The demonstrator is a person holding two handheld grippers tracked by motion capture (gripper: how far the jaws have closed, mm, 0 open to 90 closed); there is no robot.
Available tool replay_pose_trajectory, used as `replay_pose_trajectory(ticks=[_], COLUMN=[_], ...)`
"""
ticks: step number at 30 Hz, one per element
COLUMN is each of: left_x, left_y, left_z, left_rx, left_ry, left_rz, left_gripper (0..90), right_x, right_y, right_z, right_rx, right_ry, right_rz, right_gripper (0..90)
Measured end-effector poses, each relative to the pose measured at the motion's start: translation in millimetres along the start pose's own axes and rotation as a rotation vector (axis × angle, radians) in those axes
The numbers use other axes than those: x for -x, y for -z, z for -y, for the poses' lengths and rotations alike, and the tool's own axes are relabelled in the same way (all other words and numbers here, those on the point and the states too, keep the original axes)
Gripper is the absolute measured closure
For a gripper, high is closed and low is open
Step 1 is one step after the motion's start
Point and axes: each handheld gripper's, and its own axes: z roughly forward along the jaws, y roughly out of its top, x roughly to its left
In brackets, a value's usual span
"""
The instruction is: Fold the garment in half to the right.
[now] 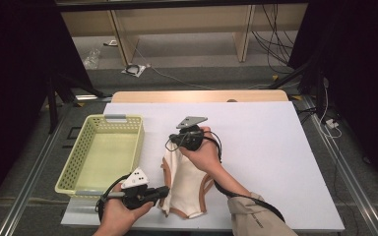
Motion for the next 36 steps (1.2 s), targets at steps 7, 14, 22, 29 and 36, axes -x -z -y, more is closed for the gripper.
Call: replay_pose_trajectory(ticks=[7,14,22,29,36], left_x=[1.3,2.1,2.1,2.5,2.3], left_y=[-1.0,-1.6,-2.1,-2.0,-2.3], left_z=[-0.3,-0.9,-1.0,-1.2,-1.5], left_rx=[-0.004,-0.005,-0.006,-0.005,-0.006], left_ry=[-0.006,-0.009,-0.011,-0.007,-0.008], left_rz=[0.000,0.000,0.000,0.000,-0.001], left_gripper=[86.7,86.7,86.7,86.7,86.7], right_x=[0.7,2.3,3.6,4.4,5.5], right_y=[1.5,3.4,4.4,4.3,4.3], right_z=[2.3,3.9,5.9,7.5,7.8], right_rx=[0.003,0.012,0.018,0.018,0.021], right_ry=[-0.005,-0.016,-0.024,-0.030,-0.030], right_rz=[0.003,0.001,-0.001,0.001,0.004], right_gripper=[89.4,89.4,89.4,89.4,89.4])
